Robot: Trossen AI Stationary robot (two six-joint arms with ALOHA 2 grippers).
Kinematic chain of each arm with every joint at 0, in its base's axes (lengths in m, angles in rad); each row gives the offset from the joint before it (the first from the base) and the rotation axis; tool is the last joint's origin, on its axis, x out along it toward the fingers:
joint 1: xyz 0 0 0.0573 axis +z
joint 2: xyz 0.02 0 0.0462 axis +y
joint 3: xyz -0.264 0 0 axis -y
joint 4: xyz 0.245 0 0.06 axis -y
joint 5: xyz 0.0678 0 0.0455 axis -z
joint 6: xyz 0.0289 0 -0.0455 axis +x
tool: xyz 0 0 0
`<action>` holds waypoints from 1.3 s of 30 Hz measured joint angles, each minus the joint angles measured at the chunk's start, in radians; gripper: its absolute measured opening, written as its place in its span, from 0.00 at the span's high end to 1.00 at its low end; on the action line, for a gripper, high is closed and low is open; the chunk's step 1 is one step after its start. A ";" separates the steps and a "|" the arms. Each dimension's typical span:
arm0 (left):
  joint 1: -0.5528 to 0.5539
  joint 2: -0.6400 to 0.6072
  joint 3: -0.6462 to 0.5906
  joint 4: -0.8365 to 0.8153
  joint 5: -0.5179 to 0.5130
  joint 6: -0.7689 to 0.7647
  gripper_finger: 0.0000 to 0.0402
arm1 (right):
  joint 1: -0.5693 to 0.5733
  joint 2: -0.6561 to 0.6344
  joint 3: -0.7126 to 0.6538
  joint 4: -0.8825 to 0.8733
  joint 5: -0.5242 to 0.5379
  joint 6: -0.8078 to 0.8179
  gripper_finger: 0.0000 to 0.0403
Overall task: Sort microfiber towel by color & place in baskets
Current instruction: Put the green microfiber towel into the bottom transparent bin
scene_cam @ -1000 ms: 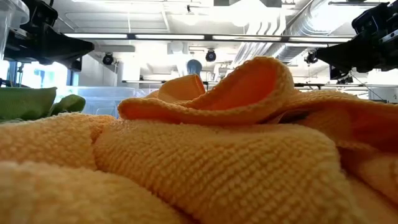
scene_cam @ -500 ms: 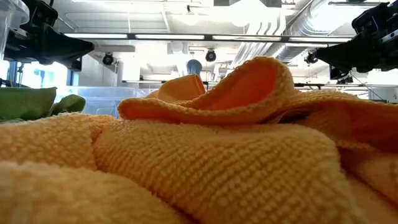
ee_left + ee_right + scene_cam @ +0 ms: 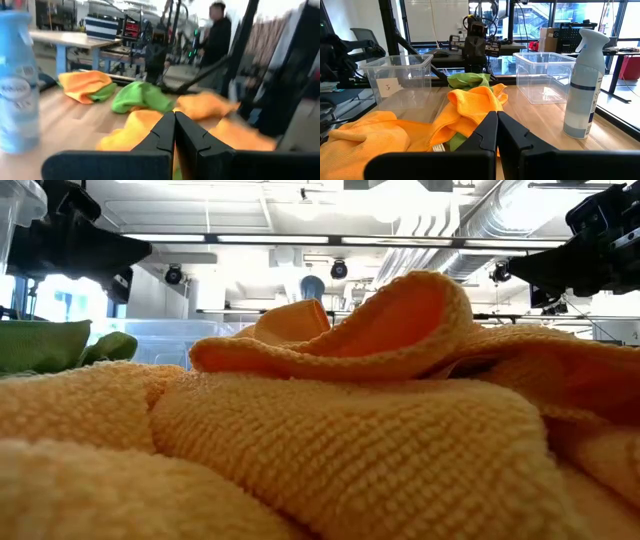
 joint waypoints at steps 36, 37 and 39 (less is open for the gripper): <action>0.001 0.937 1.070 -1.144 -0.123 -0.122 0.99 | 0.000 0.000 0.000 0.000 0.000 0.000 1.00; 0.001 0.958 1.070 -1.172 -0.122 -0.110 0.98 | 0.000 0.000 0.000 0.000 0.000 0.000 1.00; 0.001 0.995 1.069 -1.229 -0.119 -0.112 0.95 | 0.000 0.000 0.000 0.000 0.000 0.000 1.00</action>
